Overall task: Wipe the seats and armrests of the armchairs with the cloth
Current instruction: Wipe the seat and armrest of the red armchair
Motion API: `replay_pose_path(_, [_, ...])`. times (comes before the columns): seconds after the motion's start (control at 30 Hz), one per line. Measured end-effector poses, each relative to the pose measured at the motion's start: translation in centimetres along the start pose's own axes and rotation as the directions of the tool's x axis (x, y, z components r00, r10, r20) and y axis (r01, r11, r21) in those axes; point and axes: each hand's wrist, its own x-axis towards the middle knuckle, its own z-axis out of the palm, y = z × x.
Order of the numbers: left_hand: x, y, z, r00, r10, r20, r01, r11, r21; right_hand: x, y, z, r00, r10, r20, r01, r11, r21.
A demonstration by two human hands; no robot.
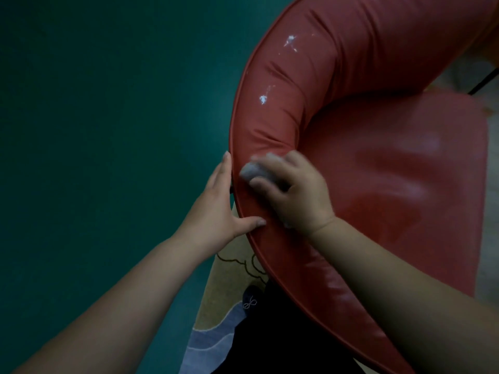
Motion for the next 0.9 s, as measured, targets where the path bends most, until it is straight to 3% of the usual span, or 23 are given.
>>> replay_pose_path(0.07, [0.5, 0.2, -0.2, 1.000, -0.002, -0.008, 0.002, 1.000, 0.010, 0.1, 0.3, 0.3, 1.000, 0.018, 0.015, -0.017, 1.000, -0.001])
replay_pose_path(0.2, [1.4, 0.6, -0.8, 1.000, 0.013, 0.005, -0.013, 0.999, 0.034, 1.0, 3.4, -0.7, 0.940, 0.331, -0.079, -0.329, 0.943, 0.036])
replay_pose_path(0.27, [2.1, 0.9, -1.1, 1.000, 0.005, 0.002, -0.005, 1.000, 0.028, 1.9, 3.1, -0.8, 0.932, 0.339, -0.130, -0.324, 0.938, 0.123])
replay_pose_path(0.33, [3.0, 1.1, -1.2, 1.000, 0.006, -0.015, -0.005, 1.000, 0.024, 2.9, 1.9, -0.2, 0.956, 0.240, -0.170, -0.207, 0.959, 0.191])
replay_pose_path(0.4, [3.6, 1.3, -1.3, 1.000, 0.000, -0.015, 0.000, 1.000, 0.018, 3.5, 1.3, 0.6, 0.979, 0.171, -0.112, -0.149, 0.972, 0.184])
replay_pose_path(0.47, [4.1, 1.3, -1.5, 1.000, -0.008, -0.001, 0.008, 1.000, 0.007, 3.4, 2.0, 0.9, 0.965, 0.246, -0.094, -0.228, 0.959, 0.166])
replay_pose_path(0.6, [6.4, 1.3, -3.0, 0.999, 0.017, 0.040, -0.018, 1.000, 0.014, 3.4, 3.9, -0.1, 0.853, 0.486, -0.191, -0.444, 0.867, 0.225])
replay_pose_path(0.73, [10.0, 1.8, -4.7, 0.995, 0.071, 0.073, -0.074, 0.996, 0.049, 8.2, 0.6, 0.4, 0.866, 0.364, -0.341, -0.280, 0.920, 0.273])
replay_pose_path(0.83, [12.5, 1.8, -5.7, 0.987, 0.113, 0.113, -0.121, 0.991, 0.061, 12.0, -1.5, 1.6, 0.939, 0.215, -0.268, -0.196, 0.976, 0.098])
replay_pose_path(0.9, [13.9, 1.6, -6.4, 0.977, 0.144, 0.159, -0.156, 0.985, 0.071, 12.4, -1.1, 2.0, 0.939, 0.254, -0.234, -0.259, 0.966, 0.010])
